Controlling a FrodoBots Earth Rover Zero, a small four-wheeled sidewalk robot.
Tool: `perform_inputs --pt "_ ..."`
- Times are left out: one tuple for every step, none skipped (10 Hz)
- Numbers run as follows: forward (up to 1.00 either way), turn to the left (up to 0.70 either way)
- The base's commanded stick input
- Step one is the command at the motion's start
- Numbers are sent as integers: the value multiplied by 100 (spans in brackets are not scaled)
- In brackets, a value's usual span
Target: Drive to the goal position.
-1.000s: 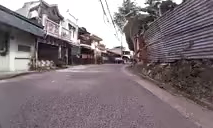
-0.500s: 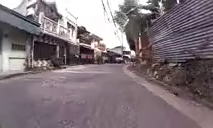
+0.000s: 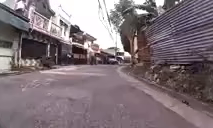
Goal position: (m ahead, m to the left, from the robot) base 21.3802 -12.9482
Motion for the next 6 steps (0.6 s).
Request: perform_inputs --pt "100 0" --pt "100 0" --pt "100 0" --pt "100 0" --pt "100 0" --pt "100 0"
